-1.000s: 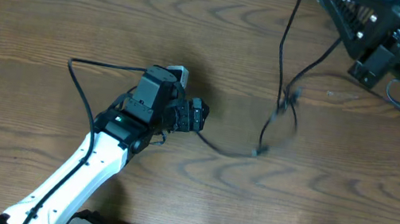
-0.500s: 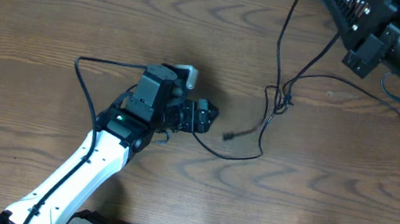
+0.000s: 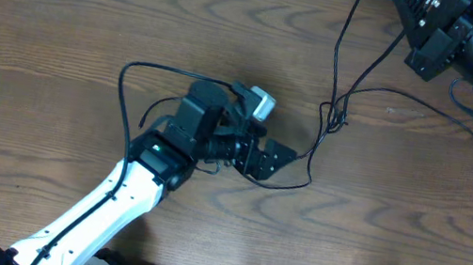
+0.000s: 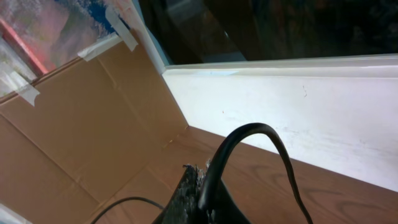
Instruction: Untangle cables
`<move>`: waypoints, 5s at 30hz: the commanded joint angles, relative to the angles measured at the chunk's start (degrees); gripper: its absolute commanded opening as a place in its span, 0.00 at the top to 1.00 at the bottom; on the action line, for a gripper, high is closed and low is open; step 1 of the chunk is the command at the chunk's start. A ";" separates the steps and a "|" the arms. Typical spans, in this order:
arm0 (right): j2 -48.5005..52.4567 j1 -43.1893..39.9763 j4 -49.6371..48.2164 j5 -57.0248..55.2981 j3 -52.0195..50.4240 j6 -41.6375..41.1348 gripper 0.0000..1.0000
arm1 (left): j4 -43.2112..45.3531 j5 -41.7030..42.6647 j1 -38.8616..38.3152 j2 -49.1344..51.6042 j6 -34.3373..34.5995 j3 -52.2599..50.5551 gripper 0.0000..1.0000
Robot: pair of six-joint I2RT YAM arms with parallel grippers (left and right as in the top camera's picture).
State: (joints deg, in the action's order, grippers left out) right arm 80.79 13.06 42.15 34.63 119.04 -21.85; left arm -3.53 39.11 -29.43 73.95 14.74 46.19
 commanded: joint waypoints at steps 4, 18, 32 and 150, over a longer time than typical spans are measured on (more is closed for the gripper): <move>0.17 -0.26 -0.17 -0.92 0.04 0.02 0.99 | 1.38 -0.76 -4.55 0.17 -2.51 0.00 0.05; 0.15 -0.33 -0.07 0.26 0.04 -1.70 0.99 | 12.39 -16.28 -13.42 10.23 -2.47 0.00 0.05; 0.15 -4.46 2.36 0.24 0.04 -1.68 0.99 | 11.78 -29.99 -10.47 16.04 -1.95 0.00 0.93; 29.49 -0.44 -0.57 -14.99 -47.10 5.53 0.20 | -13.38 -31.82 24.48 16.06 3.98 0.00 0.02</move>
State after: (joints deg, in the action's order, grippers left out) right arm 110.61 11.68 43.09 19.40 73.95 -13.26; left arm -16.64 7.40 -5.04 90.24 19.22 46.19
